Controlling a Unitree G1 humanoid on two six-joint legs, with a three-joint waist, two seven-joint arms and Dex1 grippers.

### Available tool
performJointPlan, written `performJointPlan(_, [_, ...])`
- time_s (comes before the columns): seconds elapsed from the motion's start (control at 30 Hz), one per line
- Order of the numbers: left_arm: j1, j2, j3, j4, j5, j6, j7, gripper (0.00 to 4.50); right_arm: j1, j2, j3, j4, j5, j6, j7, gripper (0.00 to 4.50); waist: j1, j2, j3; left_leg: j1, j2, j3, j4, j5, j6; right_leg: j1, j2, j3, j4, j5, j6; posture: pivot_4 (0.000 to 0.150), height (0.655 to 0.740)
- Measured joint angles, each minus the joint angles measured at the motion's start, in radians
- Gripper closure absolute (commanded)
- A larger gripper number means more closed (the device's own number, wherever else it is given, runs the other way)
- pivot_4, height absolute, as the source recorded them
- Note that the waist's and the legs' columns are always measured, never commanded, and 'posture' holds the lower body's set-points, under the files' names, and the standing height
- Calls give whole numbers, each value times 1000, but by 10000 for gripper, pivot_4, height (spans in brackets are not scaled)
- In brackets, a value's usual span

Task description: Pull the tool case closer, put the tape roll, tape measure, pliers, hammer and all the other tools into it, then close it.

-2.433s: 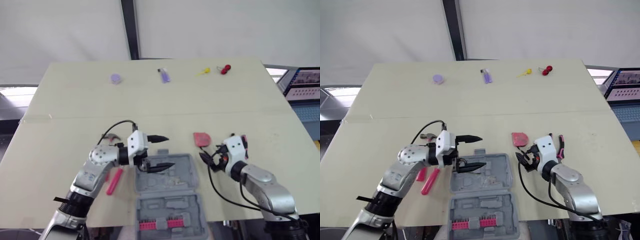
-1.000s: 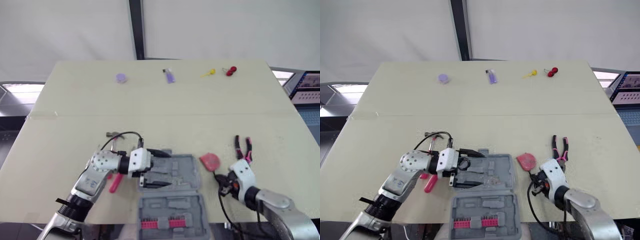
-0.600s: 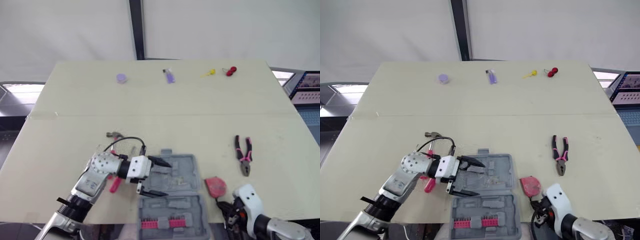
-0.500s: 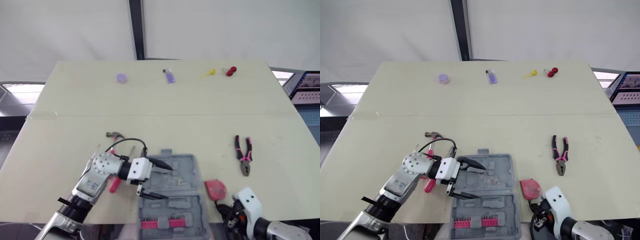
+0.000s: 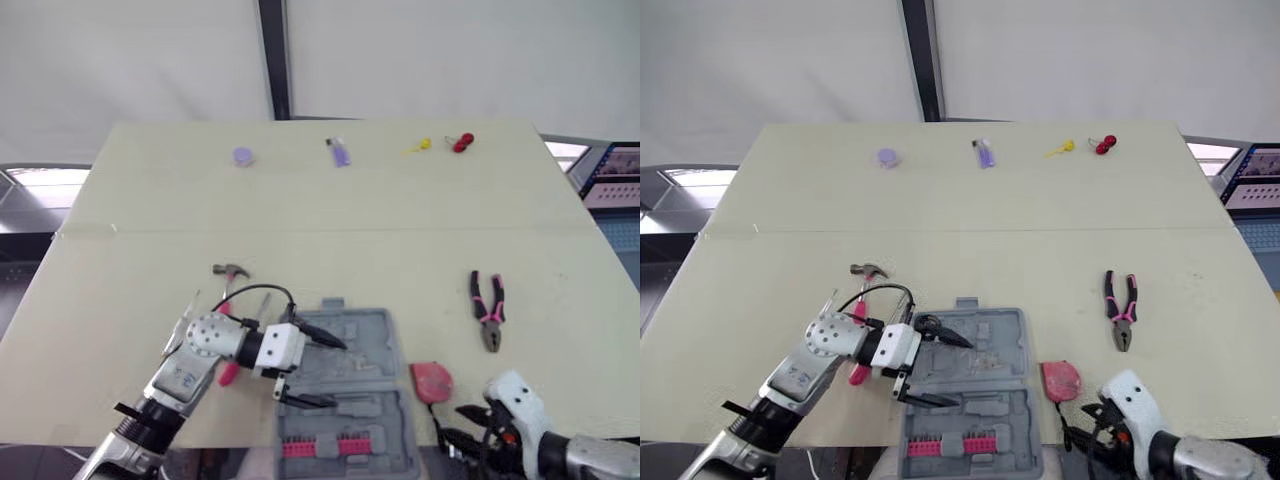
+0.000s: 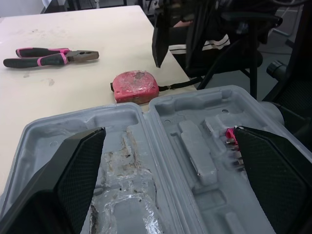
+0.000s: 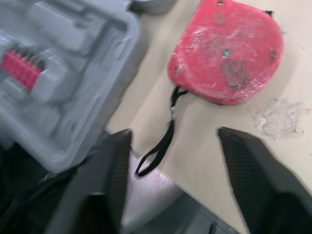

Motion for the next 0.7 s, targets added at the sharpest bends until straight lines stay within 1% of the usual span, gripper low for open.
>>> performJointPlan(0.07, [4,0,4,-10,1,-26,5,0,-87,-58,-8,50,-2,-99,105,90,-2,-1,0,1,0,0,0,0,0,2,0,0,-1,0,0,1500,7400])
performJointPlan(0.13, [8,0,5,-11,6,-60,8,0,-198,-108,18,137,-47,-237,200,90,-4,0,0,2,0,0,0,0,1,2,0,0,-2,0,0,1500,7400])
performJointPlan(0.2, [14,0,4,-11,19,-99,10,0,-327,-132,111,283,-144,-436,294,90,-5,-1,0,2,0,0,-1,0,1,2,0,-1,-3,0,0,1500,7400])
performJointPlan(0.23, [18,1,5,-12,22,-110,11,0,-364,-132,146,328,-170,-499,321,90,-1,-1,0,1,0,0,-1,0,1,2,0,-2,-3,0,0,1500,7400])
performJointPlan(0.3, [29,4,6,-11,32,-132,15,0,-435,-117,226,449,-227,-647,384,90,2,-1,0,-1,0,0,0,0,1,2,0,-3,-3,1,0,1500,7400])
performJointPlan(0.33, [32,6,3,-11,40,-146,18,0,-483,-101,276,543,-263,-747,429,90,-1,-1,0,0,0,0,2,0,1,3,0,-3,-3,1,1,1500,7400])
performJointPlan(0.37, [33,6,3,-11,42,-151,19,0,-494,-98,289,569,-273,-776,441,90,-1,-1,0,-1,0,0,2,-1,1,3,0,-3,-3,1,1,1500,7400])
performJointPlan(0.4, [34,12,2,-11,52,-164,21,0,-532,-93,329,638,-298,-846,474,90,-5,-1,0,1,0,0,2,0,1,4,0,-3,-3,1,1,1500,7400])
performJointPlan(0.47, [35,15,2,-11,65,-174,26,0,-571,-83,369,723,-326,-925,507,90,-6,-1,0,2,0,0,2,0,1,5,0,-3,-3,1,1,1500,7400])
performJointPlan(0.57, [35,15,2,-12,70,-176,42,0,-643,-51,414,843,-352,-1044,533,90,-7,-1,0,2,0,0,2,0,1,6,0,-3,-3,1,1,1500,7400])
performJointPlan(0.7, [37,15,3,-13,70,-176,58,0,-693,-17,445,921,-370,-1155,540,90,-4,-1,0,2,0,-1,2,0,1,6,0,-4,-3,1,1,1500,7400])
